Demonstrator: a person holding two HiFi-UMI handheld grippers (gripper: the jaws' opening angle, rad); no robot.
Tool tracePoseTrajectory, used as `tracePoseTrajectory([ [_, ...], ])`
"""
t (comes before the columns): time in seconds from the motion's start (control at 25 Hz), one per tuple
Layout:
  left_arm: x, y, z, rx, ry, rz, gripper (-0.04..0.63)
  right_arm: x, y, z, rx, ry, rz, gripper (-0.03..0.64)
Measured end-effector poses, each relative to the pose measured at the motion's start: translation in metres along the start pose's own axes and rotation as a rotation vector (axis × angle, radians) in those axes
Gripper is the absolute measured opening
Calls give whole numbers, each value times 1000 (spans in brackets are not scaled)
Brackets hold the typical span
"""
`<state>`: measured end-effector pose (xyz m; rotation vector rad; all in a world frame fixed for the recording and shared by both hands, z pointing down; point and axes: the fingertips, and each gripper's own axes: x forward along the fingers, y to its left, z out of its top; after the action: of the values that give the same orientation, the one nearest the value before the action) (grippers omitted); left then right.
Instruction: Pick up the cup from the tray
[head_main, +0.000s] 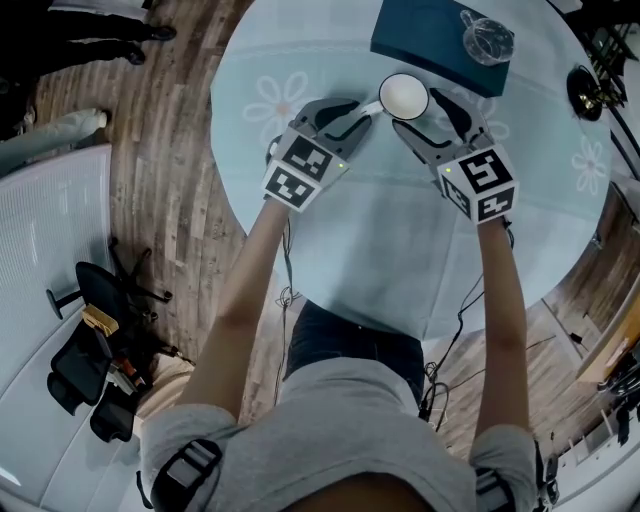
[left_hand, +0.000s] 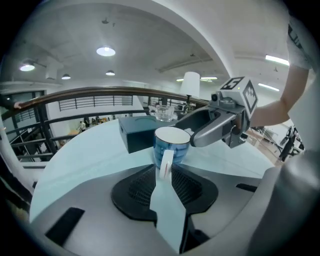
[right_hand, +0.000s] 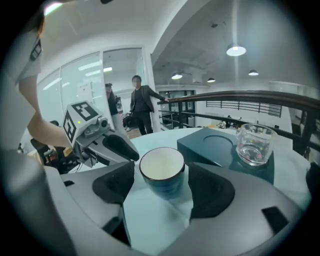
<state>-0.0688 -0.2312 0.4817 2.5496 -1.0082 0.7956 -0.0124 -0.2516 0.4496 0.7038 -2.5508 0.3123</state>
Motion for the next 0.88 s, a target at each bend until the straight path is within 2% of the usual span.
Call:
tracePoseTrajectory([
  [0.08,-20,6,3,-81,-40,28,103,-14,0,4,69,-63,-34,295],
  [0.24,-56,23,26,-260,-201,75,39,-40,-6,10,226,-187,-112,295],
  [0.36,-63,37,48,-316,-278,120,12,-54,-13,13,326,-253,-143,295],
  [0.44,-61,39,64,-302,-302,117,12,-63,-18,15,358,-282,-172,295],
  [0.56,-54,36,95,-242,-330,66,15,-75,-29,19,369,-313,-226,295],
  [0.68,-43,34,127,-128,-316,4,77,-84,-45,24,350,-319,-285,295],
  [0.8,-27,33,161,1,-279,-66,82,-93,-66,28,353,-312,-329,295],
  [0.88,-14,34,184,61,-265,-110,96,-97,-81,31,363,-312,-357,295],
])
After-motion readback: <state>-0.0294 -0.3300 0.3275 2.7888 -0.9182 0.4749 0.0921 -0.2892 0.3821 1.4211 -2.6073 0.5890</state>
